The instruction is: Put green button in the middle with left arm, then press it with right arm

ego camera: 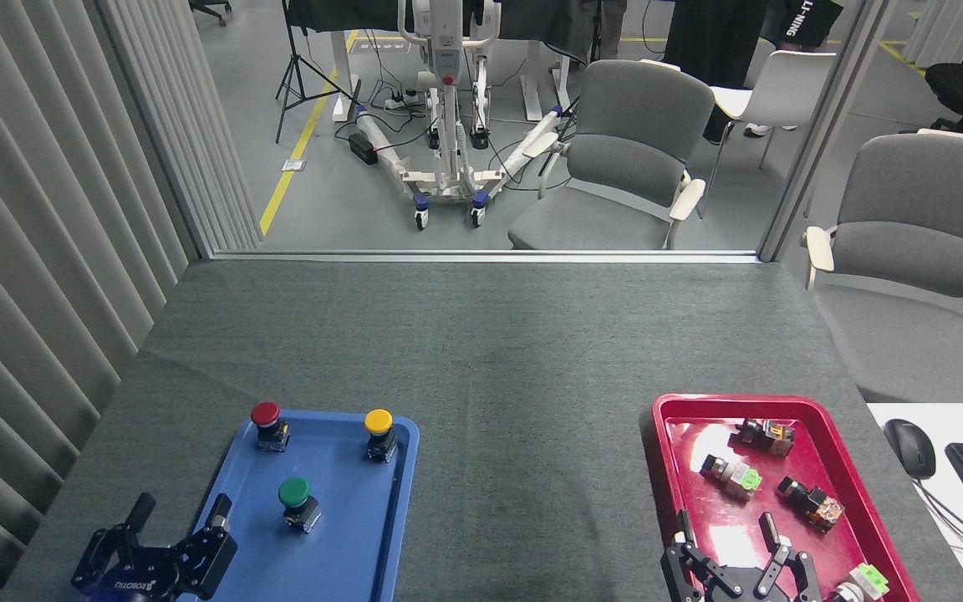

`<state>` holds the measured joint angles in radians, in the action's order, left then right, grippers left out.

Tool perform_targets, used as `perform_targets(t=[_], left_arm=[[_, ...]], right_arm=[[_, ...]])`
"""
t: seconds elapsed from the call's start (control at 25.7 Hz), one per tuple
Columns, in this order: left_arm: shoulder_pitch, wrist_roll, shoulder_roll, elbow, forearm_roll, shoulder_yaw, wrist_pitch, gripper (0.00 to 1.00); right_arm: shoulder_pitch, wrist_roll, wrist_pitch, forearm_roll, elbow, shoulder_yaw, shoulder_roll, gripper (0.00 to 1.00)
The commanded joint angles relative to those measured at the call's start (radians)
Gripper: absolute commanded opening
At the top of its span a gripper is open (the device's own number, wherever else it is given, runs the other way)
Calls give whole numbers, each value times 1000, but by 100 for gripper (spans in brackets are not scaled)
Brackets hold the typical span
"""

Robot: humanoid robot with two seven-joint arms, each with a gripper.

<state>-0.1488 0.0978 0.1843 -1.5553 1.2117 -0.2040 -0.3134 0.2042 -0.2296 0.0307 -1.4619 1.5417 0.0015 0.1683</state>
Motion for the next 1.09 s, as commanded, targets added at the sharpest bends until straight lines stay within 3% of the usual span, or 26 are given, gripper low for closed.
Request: perform_targets(t=[0.0,1.05], left_arm=[[2,-6,1,1,0,0,1,99],[9,-6,3,20,9,0,-3,98]], right_arm=[[0,1,0,-1,0,0,-1,100],[0,1,3,0,2,2,7,100]])
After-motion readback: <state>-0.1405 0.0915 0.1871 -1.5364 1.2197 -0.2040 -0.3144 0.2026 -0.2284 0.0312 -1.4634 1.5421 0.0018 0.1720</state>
